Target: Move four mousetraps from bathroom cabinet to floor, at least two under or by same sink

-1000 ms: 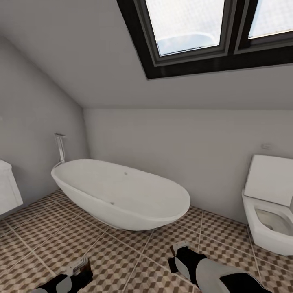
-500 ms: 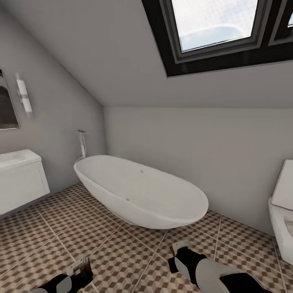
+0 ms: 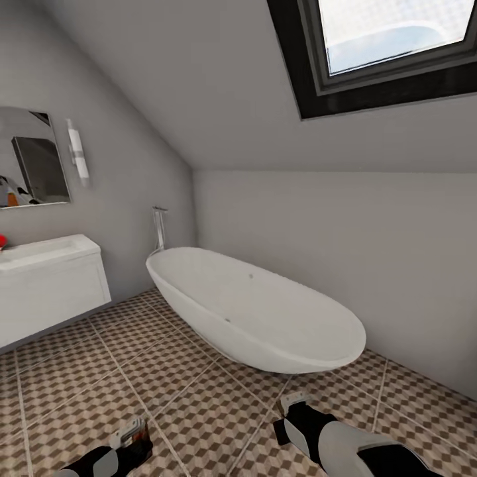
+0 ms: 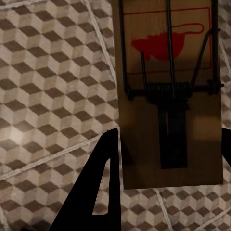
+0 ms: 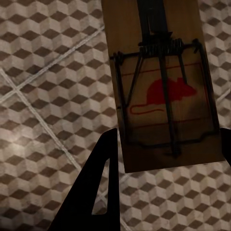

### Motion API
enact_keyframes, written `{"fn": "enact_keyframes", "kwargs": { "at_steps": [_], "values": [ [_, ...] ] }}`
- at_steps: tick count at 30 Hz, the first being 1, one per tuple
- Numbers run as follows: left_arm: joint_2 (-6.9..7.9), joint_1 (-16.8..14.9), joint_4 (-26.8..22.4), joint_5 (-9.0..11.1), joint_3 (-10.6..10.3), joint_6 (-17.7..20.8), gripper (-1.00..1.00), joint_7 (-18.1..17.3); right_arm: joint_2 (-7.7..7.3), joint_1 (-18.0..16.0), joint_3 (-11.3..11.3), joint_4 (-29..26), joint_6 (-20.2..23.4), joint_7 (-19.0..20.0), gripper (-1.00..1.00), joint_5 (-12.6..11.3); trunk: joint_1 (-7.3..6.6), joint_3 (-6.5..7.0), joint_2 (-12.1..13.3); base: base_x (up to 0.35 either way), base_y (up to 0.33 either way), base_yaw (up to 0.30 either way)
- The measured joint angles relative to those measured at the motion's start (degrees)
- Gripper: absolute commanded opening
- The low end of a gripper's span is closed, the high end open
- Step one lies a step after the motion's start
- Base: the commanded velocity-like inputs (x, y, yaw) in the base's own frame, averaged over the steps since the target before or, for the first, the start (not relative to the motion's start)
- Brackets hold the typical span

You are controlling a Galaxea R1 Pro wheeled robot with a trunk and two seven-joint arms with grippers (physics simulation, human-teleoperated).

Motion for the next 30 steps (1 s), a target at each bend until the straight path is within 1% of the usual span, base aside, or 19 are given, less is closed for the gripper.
{"fn": "enact_keyframes", "kwargs": {
  "at_steps": [9, 30],
  "values": [
    [0.0, 0.0, 0.0, -0.2, 0.0, 0.2, -1.0, -0.3, -0.15, 0.0, 0.0, 0.0, 0.1, -0.4, -1.0, 0.1, 0.0, -0.3, 0.0, 0.0, 0.0, 0.072],
    [-0.41, 0.0, -0.2, -0.4, -0.1, 0.0, -1.0, -0.3, -0.2, 0.0, 0.0, 0.0, 0.0, -0.5, -1.0, 0.4, 0.0, -1.92, 0.0, 0.0, 0.0, 0.136]
  ]
}}
